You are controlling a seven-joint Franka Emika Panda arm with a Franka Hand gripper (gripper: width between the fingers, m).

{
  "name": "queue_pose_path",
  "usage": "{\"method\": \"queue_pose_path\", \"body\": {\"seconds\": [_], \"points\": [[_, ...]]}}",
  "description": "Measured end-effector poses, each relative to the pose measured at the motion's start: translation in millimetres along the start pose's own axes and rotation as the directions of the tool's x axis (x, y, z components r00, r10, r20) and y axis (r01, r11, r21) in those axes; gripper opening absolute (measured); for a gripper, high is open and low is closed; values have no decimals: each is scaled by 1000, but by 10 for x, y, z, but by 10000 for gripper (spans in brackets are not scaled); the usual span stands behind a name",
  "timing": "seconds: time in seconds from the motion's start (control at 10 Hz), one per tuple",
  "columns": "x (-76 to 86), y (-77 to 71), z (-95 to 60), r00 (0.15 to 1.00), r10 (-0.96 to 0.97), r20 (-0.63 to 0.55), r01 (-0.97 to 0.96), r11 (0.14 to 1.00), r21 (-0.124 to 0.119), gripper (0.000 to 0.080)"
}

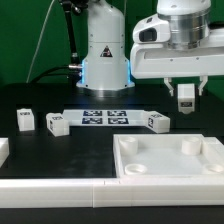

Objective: Assemble one leg

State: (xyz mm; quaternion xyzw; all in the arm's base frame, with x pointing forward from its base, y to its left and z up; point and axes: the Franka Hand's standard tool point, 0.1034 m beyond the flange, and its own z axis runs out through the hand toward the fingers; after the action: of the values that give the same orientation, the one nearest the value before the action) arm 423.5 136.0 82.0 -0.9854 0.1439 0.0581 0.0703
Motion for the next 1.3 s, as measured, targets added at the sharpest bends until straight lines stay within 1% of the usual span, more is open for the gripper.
{"method": "queue_pose_path", "body": {"seconds": [0.1, 0.2, 0.3, 0.4, 0.5, 0.6, 0.7, 0.8, 0.9, 1.2, 1.3], "points": [[-1, -24, 4, 997, -4, -78, 4, 1000, 10, 290], [4, -44, 16, 992, -14, -124, 16, 1000, 16, 290], [85, -87, -3, 972, -45, -229, 53, 998, 30, 290], [145, -123, -30, 949, -67, -309, 84, 996, 39, 290], [196, -107, -57, 940, -95, -327, 110, 993, 29, 290], [276, -19, -113, 931, -149, -334, 159, 987, 3, 290], [303, 91, -199, 939, -182, -293, 185, 983, -18, 290], [307, 126, -295, 942, -193, -275, 193, 981, -25, 290], [322, 134, -323, 938, -216, -270, 214, 976, -35, 290], [317, 140, -303, 939, -213, -269, 211, 977, -35, 290], [332, 140, -299, 937, -224, -268, 221, 974, -39, 290]]}}
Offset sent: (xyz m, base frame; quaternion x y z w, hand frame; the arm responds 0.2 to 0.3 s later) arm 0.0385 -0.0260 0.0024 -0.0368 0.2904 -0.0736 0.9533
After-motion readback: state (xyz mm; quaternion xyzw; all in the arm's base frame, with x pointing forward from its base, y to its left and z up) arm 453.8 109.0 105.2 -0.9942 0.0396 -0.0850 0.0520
